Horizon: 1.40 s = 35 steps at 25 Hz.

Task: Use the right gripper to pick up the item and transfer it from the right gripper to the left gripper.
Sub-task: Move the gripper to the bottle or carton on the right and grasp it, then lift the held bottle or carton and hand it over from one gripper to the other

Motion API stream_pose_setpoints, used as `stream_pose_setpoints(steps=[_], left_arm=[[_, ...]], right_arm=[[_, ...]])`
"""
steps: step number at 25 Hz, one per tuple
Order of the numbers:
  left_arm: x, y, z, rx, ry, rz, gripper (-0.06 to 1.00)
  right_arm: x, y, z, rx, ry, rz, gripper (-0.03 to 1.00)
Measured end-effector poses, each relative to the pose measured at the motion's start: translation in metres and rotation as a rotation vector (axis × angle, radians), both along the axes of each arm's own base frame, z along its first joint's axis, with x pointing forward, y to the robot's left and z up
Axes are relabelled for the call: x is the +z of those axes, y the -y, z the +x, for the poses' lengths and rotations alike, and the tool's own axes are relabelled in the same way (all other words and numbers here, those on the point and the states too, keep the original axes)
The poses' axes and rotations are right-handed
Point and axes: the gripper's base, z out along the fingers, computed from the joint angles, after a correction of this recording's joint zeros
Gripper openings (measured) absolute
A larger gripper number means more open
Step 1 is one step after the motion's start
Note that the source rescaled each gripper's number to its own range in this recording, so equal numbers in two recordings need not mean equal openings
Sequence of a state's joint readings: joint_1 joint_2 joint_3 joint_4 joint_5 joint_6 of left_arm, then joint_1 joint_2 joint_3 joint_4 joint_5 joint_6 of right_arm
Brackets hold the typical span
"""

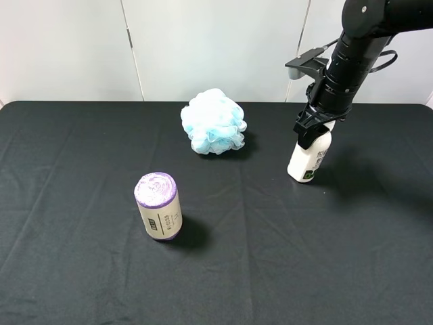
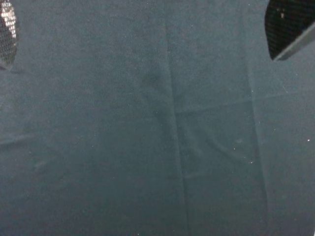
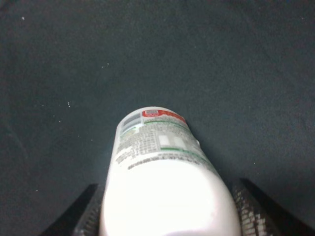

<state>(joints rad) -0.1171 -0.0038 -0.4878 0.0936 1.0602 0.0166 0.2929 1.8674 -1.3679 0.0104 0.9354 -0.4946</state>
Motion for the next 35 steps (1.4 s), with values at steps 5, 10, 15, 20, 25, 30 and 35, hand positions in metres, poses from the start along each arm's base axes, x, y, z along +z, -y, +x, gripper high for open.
stream_pose_setpoints(steps=[5, 10, 15, 20, 25, 30, 35], left_arm=[[0.000, 0.000, 0.000, 0.000, 0.000, 0.000, 1.00], [0.000, 0.000, 0.000, 0.000, 0.000, 0.000, 1.00], [0.000, 0.000, 0.000, 0.000, 0.000, 0.000, 1.00], [0.000, 0.000, 0.000, 0.000, 0.000, 0.000, 1.00], [0.000, 0.000, 0.000, 0.000, 0.000, 0.000, 1.00], [0.000, 0.000, 0.000, 0.000, 0.000, 0.000, 1.00], [0.000, 0.000, 0.000, 0.000, 0.000, 0.000, 1.00]], right_arm=[[0.003, 0.000, 0.000, -0.006, -0.010, -0.002, 0.05], [0.025, -0.001, 0.001, -0.041, -0.024, 0.011, 0.05], [0.056, -0.002, -0.002, -0.083, -0.008, 0.050, 0.05], [0.061, -0.011, -0.009, -0.144, -0.105, 0.137, 0.05], [0.066, -0.014, -0.012, -0.200, -0.118, 0.191, 0.05], [0.085, -0.013, -0.021, -0.226, -0.087, 0.239, 0.05], [0.108, -0.016, -0.033, -0.242, -0.062, 0.335, 0.05]])
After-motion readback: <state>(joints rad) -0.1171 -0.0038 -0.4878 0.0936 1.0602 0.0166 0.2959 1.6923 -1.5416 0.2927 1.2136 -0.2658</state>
